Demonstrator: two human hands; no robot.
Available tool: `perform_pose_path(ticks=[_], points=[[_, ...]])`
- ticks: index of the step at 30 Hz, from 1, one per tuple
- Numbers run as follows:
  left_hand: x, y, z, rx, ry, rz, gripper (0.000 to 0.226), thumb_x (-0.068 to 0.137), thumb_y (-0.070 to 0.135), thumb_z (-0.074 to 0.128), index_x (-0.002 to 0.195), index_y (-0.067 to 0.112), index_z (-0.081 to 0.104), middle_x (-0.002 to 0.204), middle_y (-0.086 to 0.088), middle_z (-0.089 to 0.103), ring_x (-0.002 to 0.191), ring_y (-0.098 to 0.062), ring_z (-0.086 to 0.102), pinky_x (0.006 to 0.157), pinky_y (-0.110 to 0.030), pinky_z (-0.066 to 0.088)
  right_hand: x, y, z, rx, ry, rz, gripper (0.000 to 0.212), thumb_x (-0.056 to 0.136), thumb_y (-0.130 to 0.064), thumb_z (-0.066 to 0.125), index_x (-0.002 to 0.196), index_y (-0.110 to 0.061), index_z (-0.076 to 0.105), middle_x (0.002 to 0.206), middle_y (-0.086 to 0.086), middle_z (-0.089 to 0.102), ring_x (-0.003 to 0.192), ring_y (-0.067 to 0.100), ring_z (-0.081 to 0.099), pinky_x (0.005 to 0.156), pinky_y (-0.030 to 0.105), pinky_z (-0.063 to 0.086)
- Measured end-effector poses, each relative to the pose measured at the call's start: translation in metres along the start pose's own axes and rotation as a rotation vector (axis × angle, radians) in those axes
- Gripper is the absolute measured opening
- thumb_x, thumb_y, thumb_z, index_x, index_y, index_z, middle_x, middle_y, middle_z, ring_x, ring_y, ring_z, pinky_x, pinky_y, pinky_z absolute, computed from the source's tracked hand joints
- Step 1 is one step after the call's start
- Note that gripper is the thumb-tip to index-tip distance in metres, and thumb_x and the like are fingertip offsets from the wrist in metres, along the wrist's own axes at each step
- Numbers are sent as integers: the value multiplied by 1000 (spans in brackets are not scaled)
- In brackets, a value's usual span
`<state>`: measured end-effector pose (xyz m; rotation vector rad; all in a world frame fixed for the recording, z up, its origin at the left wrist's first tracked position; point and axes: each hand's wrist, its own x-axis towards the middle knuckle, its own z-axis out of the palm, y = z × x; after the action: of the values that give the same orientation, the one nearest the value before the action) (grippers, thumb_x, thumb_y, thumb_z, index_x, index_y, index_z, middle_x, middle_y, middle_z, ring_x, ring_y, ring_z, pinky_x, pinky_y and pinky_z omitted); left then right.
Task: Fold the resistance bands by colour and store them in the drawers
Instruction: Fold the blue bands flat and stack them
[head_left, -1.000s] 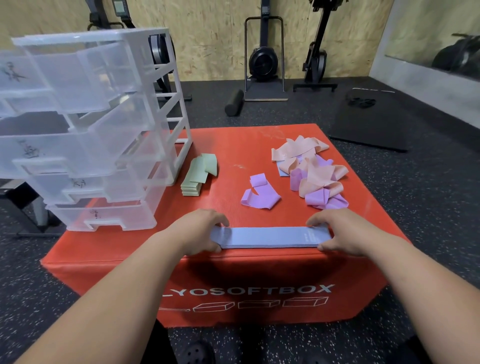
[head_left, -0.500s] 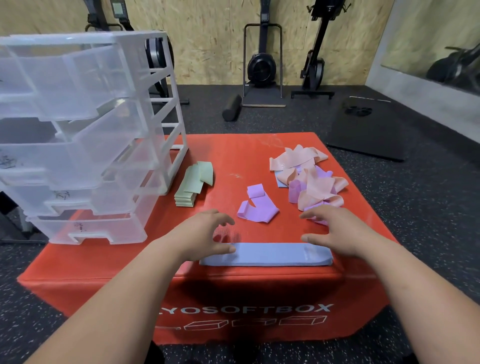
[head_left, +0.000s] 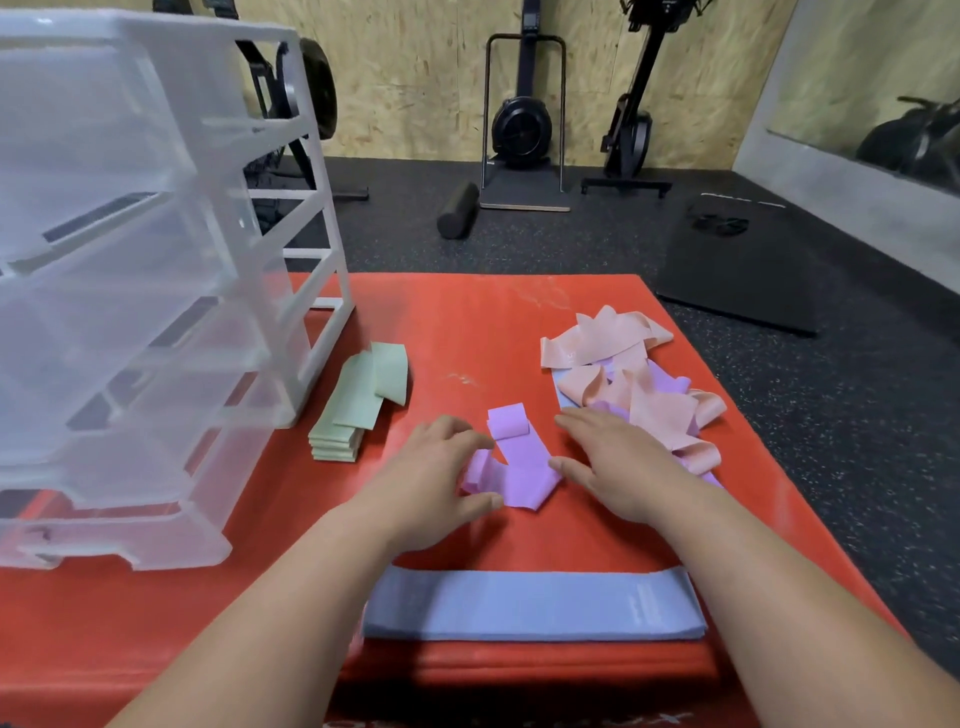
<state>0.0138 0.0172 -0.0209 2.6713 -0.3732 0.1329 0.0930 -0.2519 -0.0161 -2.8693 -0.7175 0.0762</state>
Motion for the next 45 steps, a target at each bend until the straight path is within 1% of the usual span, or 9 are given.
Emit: perform_pose_path(ticks=[4,9,20,26,33,36,40,43,45], points=[[15,-9,8,-8,14,-25,68,87,59,72,147,37,51,149,3,42,142,-21,35,118,-42,37,14,22,1,-42,4,174,61,100,-64,43,149,-27,46,155,-3,46,141,22,44,108,44,45],[29,-12,12,-44,85,-23,63,88,56,71,145,34,55,149,4,44,141,-18,35,119,-36,34,29,29,1,-80,68,273,56,104,-61,37,156,-40,40,162,-4,39,148,25,34,112,46,41],[32,-9,11,-77,96,-39,54,92,47,72,143,33,57,149,7,44,140,-15,34,118,-29,31,60,26,7,-157,196,387,20,97,-48,64,116,-46,72,123,-5,56,130,27,43,100,49,45],[26,-9,5,-83,80,-55,51,94,46,72,142,34,59,148,6,46,141,-14,35,120,-33,33,62,26,1,-125,275,366,18,100,-44,61,109,-38,76,118,-3,59,118,29,47,92,45,43],[29,0,-8,-131,182,-83,44,94,37,73,136,31,63,140,8,52,134,-16,43,115,-34,37,43,14,-69,394,590,215,18,104,-25,54,104,-27,72,116,-7,71,111,24,59,91,37,44],[31,9,-13,-170,255,-87,39,95,35,72,133,32,64,138,11,55,133,-15,47,113,-35,41,22,6,-91,616,627,197,19,105,-25,54,107,-29,72,97,-13,73,90,15,66,84,36,51],[31,21,-17,-200,323,-104,32,97,37,67,128,36,65,133,17,59,127,-11,53,106,-38,48,-2,3,-97,719,574,196,20,106,-27,55,107,-33,73,100,-11,76,91,19,73,84,44,60],[30,28,-19,-249,349,-84,30,98,38,65,127,38,66,129,22,61,123,-7,56,103,-40,52,-19,-3,-101,799,558,191,20,108,-23,55,111,-29,74,105,-14,75,93,11,71,71,18,57],[29,36,-21,-329,372,-72,30,99,36,67,129,36,67,126,23,64,121,-3,58,102,-38,52,-28,-8,-104,850,562,185,20,107,-23,57,112,-29,75,107,-15,76,92,5,71,68,12,53]])
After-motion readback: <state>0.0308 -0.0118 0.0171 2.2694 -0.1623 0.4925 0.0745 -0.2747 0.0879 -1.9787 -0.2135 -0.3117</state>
